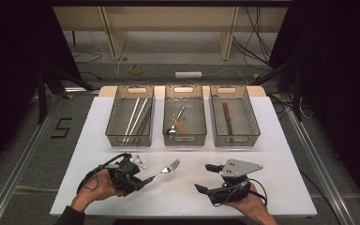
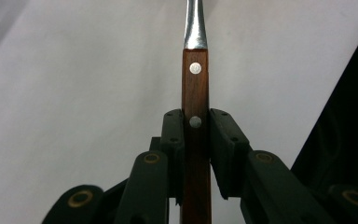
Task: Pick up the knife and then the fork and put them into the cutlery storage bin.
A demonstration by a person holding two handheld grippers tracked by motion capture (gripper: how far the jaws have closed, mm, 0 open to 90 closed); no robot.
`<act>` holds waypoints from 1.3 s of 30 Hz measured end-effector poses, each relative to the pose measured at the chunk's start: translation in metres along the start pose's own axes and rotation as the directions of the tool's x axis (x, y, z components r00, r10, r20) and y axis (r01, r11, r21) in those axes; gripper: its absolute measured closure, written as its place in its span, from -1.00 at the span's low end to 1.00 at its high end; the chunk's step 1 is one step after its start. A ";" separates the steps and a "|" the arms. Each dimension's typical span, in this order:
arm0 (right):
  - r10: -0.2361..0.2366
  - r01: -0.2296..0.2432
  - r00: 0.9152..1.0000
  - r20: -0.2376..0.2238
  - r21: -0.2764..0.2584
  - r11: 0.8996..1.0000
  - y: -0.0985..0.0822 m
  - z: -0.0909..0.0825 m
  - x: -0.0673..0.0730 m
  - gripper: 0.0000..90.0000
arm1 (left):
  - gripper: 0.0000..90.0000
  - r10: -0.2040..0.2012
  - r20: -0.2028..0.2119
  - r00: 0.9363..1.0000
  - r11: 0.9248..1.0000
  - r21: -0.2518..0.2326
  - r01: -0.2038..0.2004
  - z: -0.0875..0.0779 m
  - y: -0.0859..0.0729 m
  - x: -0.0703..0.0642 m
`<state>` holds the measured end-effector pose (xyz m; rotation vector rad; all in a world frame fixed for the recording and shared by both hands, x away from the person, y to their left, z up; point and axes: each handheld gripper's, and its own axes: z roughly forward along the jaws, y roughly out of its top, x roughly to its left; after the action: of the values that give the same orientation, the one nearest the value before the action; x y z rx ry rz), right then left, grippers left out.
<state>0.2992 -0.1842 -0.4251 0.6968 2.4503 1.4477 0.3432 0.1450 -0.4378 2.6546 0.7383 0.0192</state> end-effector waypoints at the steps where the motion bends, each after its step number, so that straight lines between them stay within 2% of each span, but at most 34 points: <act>1: -0.012 0.012 1.000 -0.004 0.001 1.000 0.001 0.001 0.002 -0.38 | 0.68 0.005 0.004 1.000 1.000 0.003 -0.005 0.001 0.004 -0.002; 6: -0.050 0.050 0.999 -0.017 0.018 0.999 0.004 0.008 0.008 -0.37 | 0.68 0.046 0.028 0.999 0.999 0.017 -0.047 0.006 0.021 -0.009; 7: -0.053 0.053 0.998 -0.022 0.024 0.998 0.004 0.009 0.010 -0.37 | 0.68 0.041 0.033 0.999 0.999 0.013 -0.042 0.007 0.024 -0.011; 10: -0.069 0.070 0.997 -0.040 0.033 0.997 0.005 0.014 0.013 -0.36 | 0.68 0.063 0.045 0.997 0.998 0.026 -0.064 0.008 0.032 -0.016; 16: -0.142 0.146 0.988 -0.059 0.067 0.987 0.007 0.026 0.023 -0.33 | 0.68 0.099 0.078 0.992 0.994 0.039 -0.102 0.010 0.047 -0.026; 20: -0.200 0.205 0.978 -0.057 0.107 0.973 0.007 0.037 0.028 -0.31 | 0.68 0.109 0.091 0.990 0.993 0.033 -0.112 0.009 0.052 -0.031; 28: -0.311 0.317 0.949 -0.057 0.159 0.935 0.004 0.050 0.035 -0.22 | 0.68 0.138 0.104 0.985 0.988 0.056 -0.144 0.010 0.054 -0.041; 32: -0.350 0.356 0.935 -0.063 0.183 0.917 0.003 0.057 0.036 -0.14 | 0.68 0.147 0.110 0.983 0.986 0.059 -0.154 0.009 0.055 -0.044; 34: -0.359 0.365 0.931 -0.066 0.188 0.912 0.002 0.060 0.036 -0.10 | 0.68 0.155 0.114 0.981 0.985 0.060 -0.163 0.008 0.056 -0.046; 36: -0.372 0.378 0.926 -0.069 0.204 0.903 0.002 0.063 0.038 -0.07 | 0.68 0.162 0.120 0.980 0.984 0.059 -0.170 0.008 0.056 -0.048; 39: -0.402 0.407 0.913 -0.069 0.227 0.885 0.000 0.068 0.041 -0.01 | 0.68 0.175 0.126 0.977 0.980 0.074 -0.185 0.009 0.056 -0.050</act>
<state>0.2918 -0.1114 -0.4569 0.1817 2.6050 1.0194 0.3291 0.0725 -0.4213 2.7671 0.4688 -0.1231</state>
